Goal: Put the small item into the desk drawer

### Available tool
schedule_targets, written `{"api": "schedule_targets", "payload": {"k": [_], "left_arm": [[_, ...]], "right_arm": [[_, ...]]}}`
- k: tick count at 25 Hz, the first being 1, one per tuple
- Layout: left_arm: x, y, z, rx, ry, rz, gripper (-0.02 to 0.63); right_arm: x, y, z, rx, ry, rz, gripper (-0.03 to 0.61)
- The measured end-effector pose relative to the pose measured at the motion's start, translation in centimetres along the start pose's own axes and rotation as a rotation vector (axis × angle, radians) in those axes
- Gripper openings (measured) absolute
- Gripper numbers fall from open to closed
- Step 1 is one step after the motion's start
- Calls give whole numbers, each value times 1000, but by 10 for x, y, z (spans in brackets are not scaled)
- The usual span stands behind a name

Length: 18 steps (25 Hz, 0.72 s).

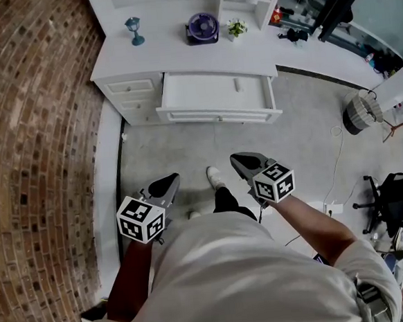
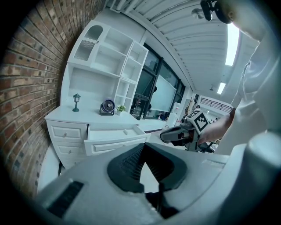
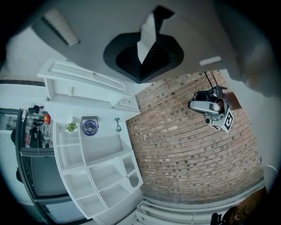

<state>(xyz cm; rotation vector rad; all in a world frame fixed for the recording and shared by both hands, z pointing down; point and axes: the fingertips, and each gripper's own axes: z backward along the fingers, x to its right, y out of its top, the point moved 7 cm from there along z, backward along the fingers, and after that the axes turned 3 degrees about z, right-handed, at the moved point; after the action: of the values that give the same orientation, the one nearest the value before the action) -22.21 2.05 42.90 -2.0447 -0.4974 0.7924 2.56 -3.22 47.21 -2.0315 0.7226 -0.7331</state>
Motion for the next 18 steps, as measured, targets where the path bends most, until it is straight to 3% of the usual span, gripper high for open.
{"api": "schedule_targets", "payload": {"k": [18], "left_arm": [[-7,-7,2,-9,8,25,6]], "right_arm": [[-1,3,-12,-11,16,3,12]]}}
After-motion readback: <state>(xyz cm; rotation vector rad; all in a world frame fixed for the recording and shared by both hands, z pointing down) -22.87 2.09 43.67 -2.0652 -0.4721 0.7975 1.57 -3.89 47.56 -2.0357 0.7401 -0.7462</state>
